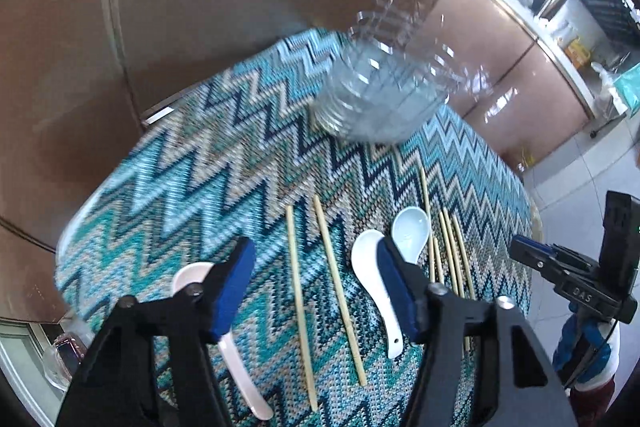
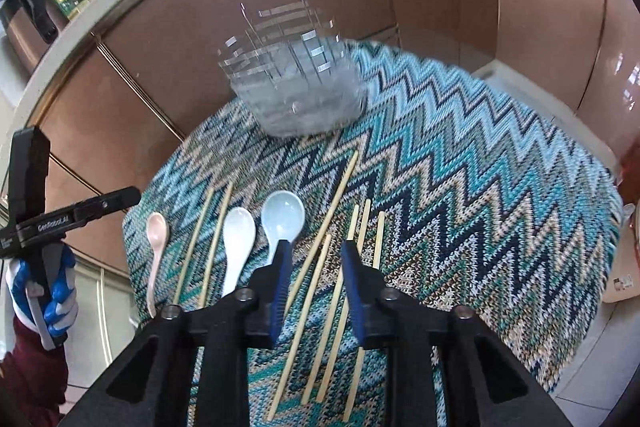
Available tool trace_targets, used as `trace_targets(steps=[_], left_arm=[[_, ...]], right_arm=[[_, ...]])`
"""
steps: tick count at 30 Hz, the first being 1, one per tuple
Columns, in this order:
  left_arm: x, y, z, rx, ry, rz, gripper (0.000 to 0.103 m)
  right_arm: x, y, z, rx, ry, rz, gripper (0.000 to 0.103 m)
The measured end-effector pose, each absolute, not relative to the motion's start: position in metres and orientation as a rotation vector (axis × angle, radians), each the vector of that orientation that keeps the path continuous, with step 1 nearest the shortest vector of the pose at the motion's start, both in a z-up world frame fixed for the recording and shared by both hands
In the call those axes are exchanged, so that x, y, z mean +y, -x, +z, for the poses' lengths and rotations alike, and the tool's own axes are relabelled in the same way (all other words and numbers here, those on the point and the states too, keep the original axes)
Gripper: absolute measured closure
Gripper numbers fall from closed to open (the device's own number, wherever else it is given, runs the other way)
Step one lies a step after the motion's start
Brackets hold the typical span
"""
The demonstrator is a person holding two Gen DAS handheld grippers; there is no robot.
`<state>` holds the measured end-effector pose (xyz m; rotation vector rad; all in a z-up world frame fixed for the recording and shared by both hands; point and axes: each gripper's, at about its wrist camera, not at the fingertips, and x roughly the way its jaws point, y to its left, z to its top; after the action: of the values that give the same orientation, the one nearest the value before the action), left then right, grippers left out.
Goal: Organize utensils
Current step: 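Lower the left tool to one wooden chopstick while the right tool lowers to another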
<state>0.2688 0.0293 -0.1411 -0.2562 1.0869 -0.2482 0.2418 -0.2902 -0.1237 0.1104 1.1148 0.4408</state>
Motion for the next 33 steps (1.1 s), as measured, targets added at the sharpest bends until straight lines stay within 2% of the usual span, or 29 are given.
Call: trace_targets(steps=[4,15,22,33], left_arm=[[0.021,-0.29,-0.16,1.182,0.289,-0.276,0.069],[0.004,-0.332,-0.196,1.346,0.353,-0.279,0.079],[-0.001,-0.346,-0.208,1.392,0.373,-0.259,0.085],[-0.02,-0.359,-0.222,1.418,0.345,-0.249,0.089]], right_arm=[[-0.29,-0.254,-0.135,1.157,-0.108,0.458,0.088],[-0.294,-0.289,-0.165,1.27,-0.117,0.445,0.089],[-0.292,-0.312,-0.18,1.32,-0.113,0.431,0.089],[-0.288,-0.335,-0.194,1.356,-0.057,0.403,0.089]])
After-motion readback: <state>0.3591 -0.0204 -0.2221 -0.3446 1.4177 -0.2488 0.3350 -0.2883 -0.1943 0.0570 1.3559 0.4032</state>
